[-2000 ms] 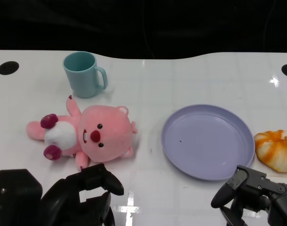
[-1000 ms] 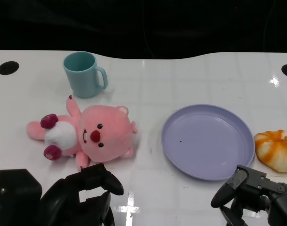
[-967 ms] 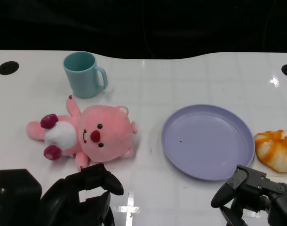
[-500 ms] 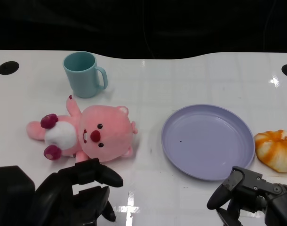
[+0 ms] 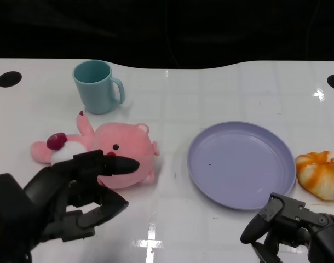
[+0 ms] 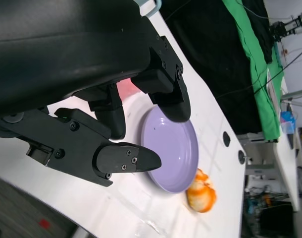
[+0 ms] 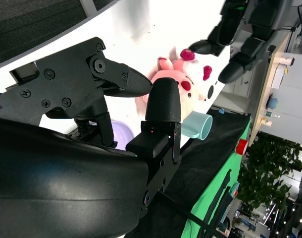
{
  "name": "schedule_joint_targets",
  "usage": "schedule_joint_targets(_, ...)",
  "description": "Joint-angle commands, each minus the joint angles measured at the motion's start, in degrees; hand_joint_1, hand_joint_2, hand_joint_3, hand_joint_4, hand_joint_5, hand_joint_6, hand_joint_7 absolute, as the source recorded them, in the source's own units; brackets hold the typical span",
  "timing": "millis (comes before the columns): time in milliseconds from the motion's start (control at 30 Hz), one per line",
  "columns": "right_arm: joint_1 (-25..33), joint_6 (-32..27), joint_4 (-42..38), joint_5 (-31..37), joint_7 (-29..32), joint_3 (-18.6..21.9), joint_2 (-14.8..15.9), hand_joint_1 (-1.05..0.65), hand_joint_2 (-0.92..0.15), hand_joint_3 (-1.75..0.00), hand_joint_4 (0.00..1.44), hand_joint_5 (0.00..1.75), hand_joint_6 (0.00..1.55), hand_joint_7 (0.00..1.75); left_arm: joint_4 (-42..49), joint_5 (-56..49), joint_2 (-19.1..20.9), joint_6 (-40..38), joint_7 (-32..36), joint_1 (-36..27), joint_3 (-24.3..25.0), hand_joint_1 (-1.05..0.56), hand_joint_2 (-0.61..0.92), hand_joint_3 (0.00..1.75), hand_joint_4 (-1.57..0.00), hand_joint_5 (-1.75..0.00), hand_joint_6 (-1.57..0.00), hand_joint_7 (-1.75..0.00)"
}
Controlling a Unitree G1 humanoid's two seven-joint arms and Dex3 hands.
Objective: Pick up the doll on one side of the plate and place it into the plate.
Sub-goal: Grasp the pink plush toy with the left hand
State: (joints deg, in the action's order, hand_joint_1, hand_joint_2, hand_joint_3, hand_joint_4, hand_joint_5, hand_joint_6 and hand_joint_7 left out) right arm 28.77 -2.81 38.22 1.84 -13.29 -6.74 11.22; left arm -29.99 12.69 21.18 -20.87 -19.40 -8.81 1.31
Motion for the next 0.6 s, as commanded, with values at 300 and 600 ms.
schedule_joint_targets(300, -0.1, -0.3, 0.1, -0.6, -0.2, 0.7, 0.6, -0.24, -0.74, -0.75, 0.63, 1.64, 0.57, 1.32, 4.4, -15.6, 8.4, 10.8, -0.7, 7.7, -0.3, -0.52, 0.92, 0.10, -0.18, -0.72, -0.39, -0.12)
schedule_joint_targets(600, 0.0, -0.7, 0.3, -0.7, -0.1, 0.9, 0.7, -0.24, -0.73, -0.75, 0.63, 1.65, 0.56, 1.33, 8.7, -34.8, 14.4, 16.1, 0.4, 12.7, -3.2, -0.60, 0.92, 0.06, -0.17, -0.44, -0.36, -0.02)
